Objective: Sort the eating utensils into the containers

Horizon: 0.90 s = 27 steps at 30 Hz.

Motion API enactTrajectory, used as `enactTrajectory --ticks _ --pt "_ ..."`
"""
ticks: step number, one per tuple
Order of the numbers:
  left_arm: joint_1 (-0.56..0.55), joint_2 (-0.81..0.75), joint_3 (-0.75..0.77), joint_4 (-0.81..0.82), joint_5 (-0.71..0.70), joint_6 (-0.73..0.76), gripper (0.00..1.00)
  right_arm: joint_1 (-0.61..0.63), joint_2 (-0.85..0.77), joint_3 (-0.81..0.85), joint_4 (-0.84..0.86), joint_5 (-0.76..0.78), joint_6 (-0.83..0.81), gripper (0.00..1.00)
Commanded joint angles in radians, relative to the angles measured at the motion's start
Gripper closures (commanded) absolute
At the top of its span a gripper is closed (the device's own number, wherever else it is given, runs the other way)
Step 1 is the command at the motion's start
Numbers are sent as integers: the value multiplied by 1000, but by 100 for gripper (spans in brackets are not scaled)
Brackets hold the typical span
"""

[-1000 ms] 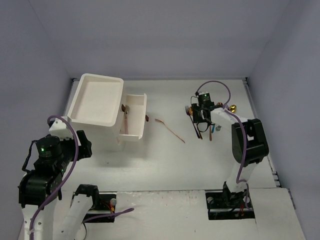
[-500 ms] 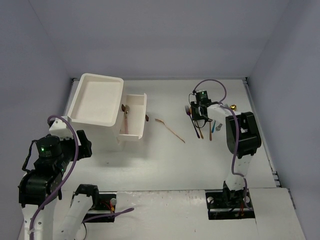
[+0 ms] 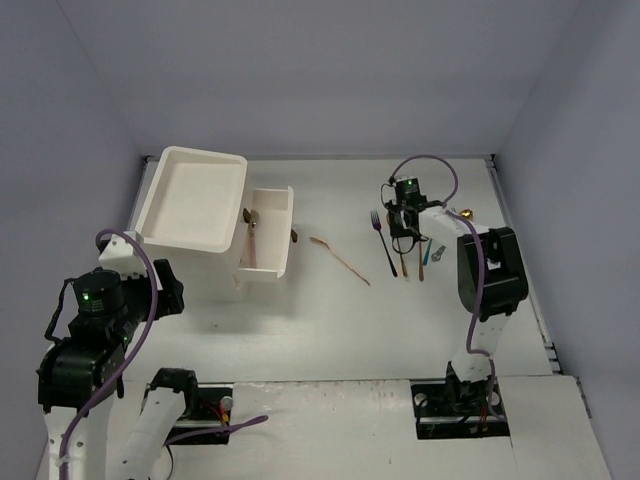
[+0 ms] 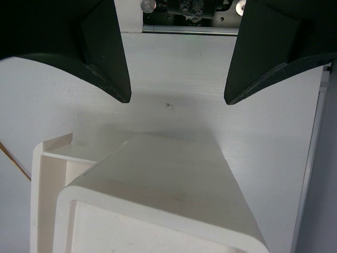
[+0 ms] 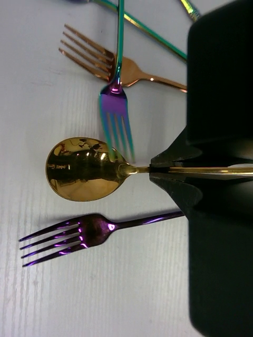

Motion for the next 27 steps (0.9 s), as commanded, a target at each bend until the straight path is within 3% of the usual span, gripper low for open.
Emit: enactTrajectory --ticks 1,6,12,20,27 --pt "-7 32 33 32 0 -11 31 24 -258 42 -18 -49 47 100" --pt "-7 29 33 32 -3 -11 31 115 -385 102 -13 -98 256 100" --pt "-6 22 32 31 -8 -14 31 318 -361 178 66 -50 487 100" --pt "-7 22 32 31 -9 -14 31 540 -187 306 229 98 661 100" --pt "-6 19 32 31 -10 -15 31 590 -31 399 290 166 763 100"
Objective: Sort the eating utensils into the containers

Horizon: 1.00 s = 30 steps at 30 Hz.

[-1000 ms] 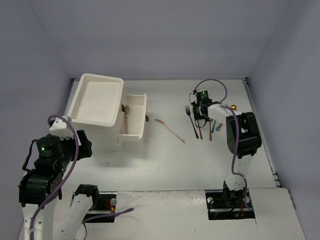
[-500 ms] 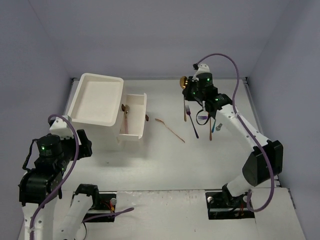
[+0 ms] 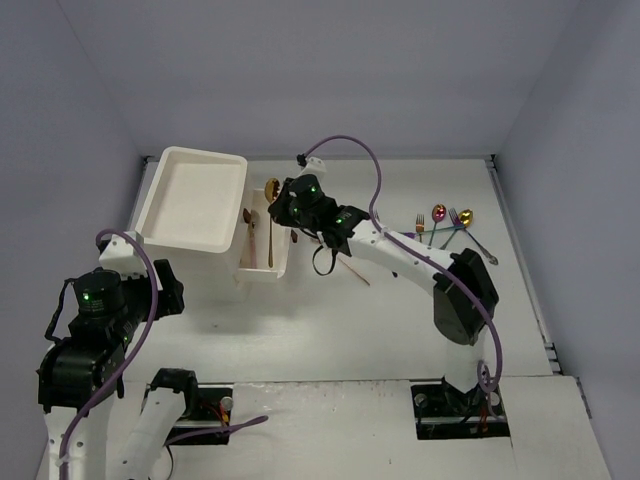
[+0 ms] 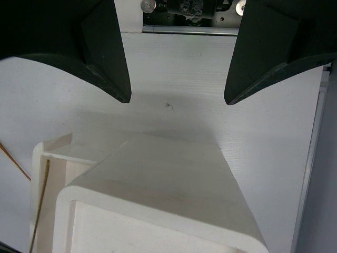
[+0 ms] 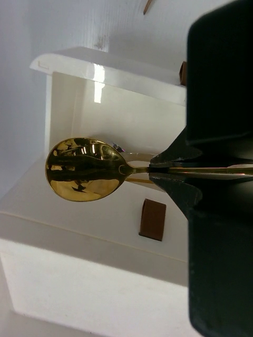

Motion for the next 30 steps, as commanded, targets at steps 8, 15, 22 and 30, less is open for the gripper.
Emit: enactTrajectory --ticks 8,15,22,30 --pt "-5 21 33 31 -9 -14 31 -17 26 81 140 60 4 54" --pt "-5 -4 32 33 -10 -16 31 -254 -310 -235 49 61 -229 45" --pt "-8 0 33 34 -5 -14 31 -618 -440 -401 -123 140 -521 40" --pt "-10 0 32 34 -2 -12 31 -887 -282 -463 -154 51 -446 41"
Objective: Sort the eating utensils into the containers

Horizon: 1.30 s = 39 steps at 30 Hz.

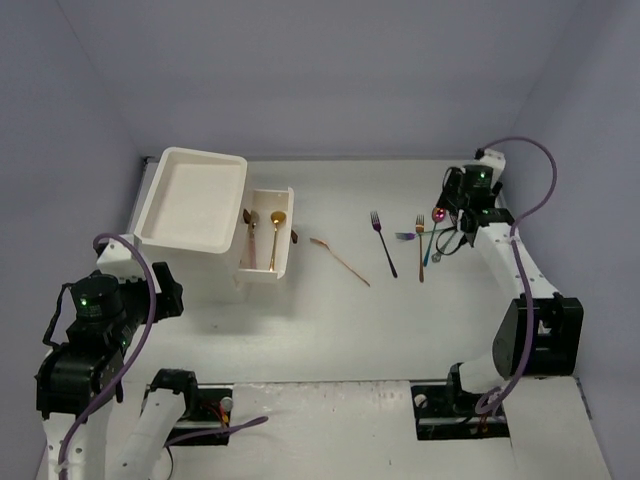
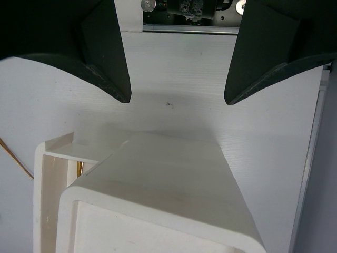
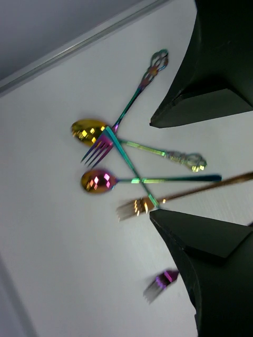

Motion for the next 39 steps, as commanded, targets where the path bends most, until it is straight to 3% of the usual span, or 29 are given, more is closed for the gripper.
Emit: enactTrajectory --ticks 1,8,16,25,32,39 --pt "-10 18 32 35 -1 -11 31 -42 115 -10 -19 -46 56 43" --pt "-8 25 32 36 5 -9 31 -32 289 21 30 -106 121 54" --pt "-10 34 32 36 9 -8 31 -6 376 84 40 -119 94 58" --pt "-10 41 33 35 9 -8 31 12 428 117 42 -124 96 59" --pt "-11 43 33 36 9 -8 31 20 463 117 42 -115 97 72" --pt "-16 39 33 36 8 -9 31 20 390 99 39 -107 90 73"
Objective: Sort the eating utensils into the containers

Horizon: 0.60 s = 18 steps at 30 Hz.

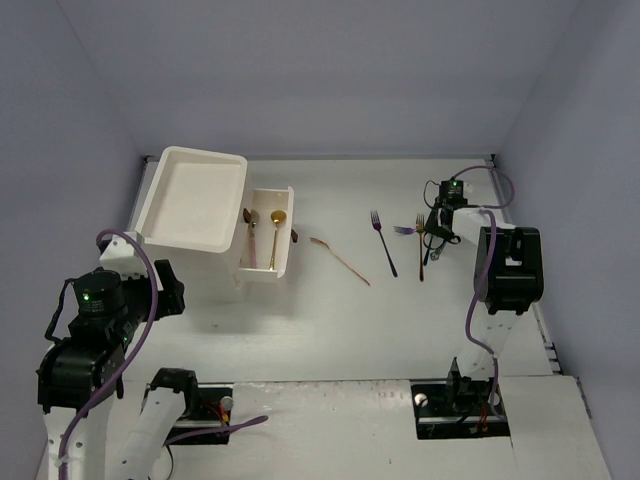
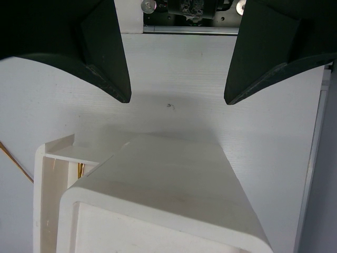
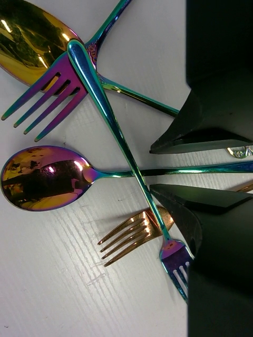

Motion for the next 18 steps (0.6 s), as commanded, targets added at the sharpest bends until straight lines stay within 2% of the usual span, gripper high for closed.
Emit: enactTrajectory --ticks 1,4,8,18 --pt "-10 22 33 35 2 -10 31 15 -76 7 -12 18 -4 73" --pt "-11 22 33 35 1 -10 31 35 -141 32 -15 45 -19 71" --pt "-12 29 32 34 1 -10 31 35 -149 85 -23 60 -32 71" --pt "-12 28 33 33 -2 -10 31 25 7 187 -25 66 -22 71"
